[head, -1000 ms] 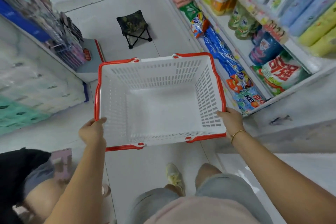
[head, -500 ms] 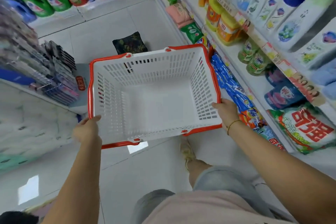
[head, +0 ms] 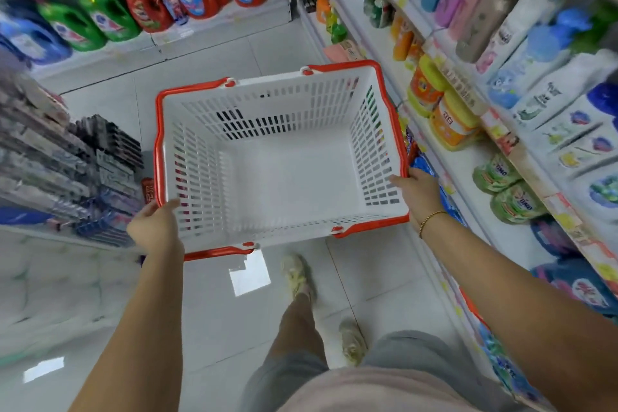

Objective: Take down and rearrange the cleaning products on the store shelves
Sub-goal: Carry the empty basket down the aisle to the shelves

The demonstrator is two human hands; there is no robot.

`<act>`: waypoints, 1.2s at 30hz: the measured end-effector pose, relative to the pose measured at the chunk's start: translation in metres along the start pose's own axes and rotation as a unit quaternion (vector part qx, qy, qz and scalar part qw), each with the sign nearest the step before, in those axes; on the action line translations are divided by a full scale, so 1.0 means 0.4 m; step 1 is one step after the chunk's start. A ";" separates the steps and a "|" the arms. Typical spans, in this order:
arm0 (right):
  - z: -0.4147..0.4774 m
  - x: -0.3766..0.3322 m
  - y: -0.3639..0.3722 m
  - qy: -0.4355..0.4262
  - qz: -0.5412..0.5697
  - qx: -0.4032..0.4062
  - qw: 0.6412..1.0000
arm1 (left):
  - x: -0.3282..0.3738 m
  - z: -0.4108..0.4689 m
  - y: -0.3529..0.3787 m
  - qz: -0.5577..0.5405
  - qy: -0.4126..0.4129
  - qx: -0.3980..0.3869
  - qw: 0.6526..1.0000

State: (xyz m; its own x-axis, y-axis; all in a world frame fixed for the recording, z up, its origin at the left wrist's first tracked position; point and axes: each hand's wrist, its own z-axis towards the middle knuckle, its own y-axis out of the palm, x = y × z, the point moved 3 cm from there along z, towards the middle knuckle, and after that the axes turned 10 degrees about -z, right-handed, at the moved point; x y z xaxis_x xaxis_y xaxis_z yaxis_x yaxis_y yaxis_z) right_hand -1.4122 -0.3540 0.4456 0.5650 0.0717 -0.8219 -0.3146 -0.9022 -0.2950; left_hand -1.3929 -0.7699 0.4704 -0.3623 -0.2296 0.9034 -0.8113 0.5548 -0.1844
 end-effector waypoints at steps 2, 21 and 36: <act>0.047 -0.047 0.044 -0.008 0.002 0.005 1.000 | 0.036 0.063 0.064 0.003 0.003 -0.020 1.000; 0.415 -0.436 0.298 0.001 0.034 0.051 0.998 | 0.349 0.452 0.591 0.012 -0.024 -0.103 0.994; 1.019 -0.754 0.401 -0.021 -0.047 -0.133 0.990 | 0.492 0.635 1.095 0.066 -0.026 -0.030 0.997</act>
State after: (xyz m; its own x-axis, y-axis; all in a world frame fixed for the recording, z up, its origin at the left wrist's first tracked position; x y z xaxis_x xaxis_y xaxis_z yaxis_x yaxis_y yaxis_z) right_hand -1.9439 -0.3470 0.4477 0.5478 0.1725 -0.8186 -0.0467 -0.9707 -0.2357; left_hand -1.9361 -0.7750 0.4691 -0.4885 -0.1909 0.8514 -0.7267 0.6291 -0.2759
